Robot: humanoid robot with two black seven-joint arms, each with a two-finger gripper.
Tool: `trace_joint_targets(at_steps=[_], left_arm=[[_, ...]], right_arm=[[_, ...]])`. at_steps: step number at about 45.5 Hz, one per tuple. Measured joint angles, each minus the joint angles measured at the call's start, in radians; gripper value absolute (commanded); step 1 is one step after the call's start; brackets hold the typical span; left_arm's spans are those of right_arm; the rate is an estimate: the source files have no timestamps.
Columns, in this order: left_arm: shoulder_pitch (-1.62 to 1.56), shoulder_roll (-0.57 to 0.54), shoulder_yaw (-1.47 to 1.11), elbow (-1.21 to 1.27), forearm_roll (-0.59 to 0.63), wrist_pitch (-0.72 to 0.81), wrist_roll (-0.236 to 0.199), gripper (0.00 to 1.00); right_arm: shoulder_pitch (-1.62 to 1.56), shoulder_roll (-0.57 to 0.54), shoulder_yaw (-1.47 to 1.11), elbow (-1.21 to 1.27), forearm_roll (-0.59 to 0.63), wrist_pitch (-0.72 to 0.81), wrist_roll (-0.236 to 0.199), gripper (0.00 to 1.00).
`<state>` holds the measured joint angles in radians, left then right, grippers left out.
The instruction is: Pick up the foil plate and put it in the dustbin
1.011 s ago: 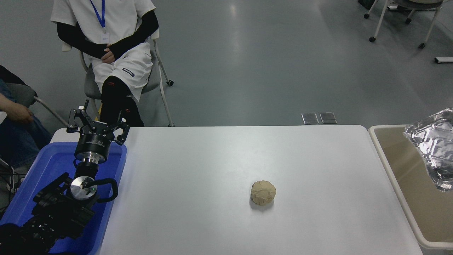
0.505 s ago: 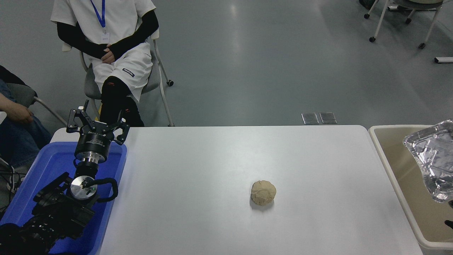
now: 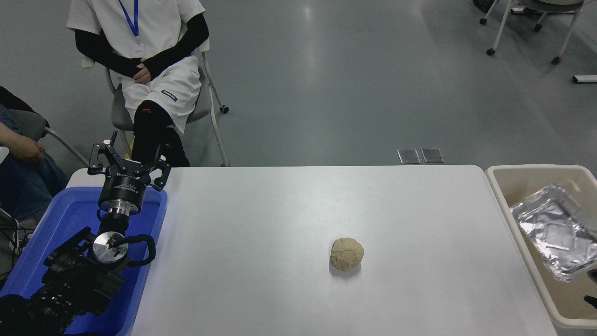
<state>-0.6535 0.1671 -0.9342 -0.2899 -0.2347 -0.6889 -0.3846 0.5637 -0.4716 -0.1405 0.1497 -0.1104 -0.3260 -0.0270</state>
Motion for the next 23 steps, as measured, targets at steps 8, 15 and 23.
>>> trace_joint_targets(at_steps=[8, 15, 23], left_arm=[[0.0, 0.0, 0.0, 0.0, 0.0, 0.0, 0.0, 0.99], [0.0, 0.0, 0.0, 0.0, 0.0, 0.0, 0.0, 0.99], [0.0, 0.0, 0.0, 0.0, 0.0, 0.0, 0.0, 0.99]], right_arm=[[0.007, 0.0, 0.003, 0.002, 0.0, -0.009, 0.0, 0.88], [0.013, 0.0, 0.004, 0.003, 0.001, -0.012, 0.0, 0.88], [0.032, -0.008, -0.003, 0.011, -0.013, -0.011, 0.0, 0.88]])
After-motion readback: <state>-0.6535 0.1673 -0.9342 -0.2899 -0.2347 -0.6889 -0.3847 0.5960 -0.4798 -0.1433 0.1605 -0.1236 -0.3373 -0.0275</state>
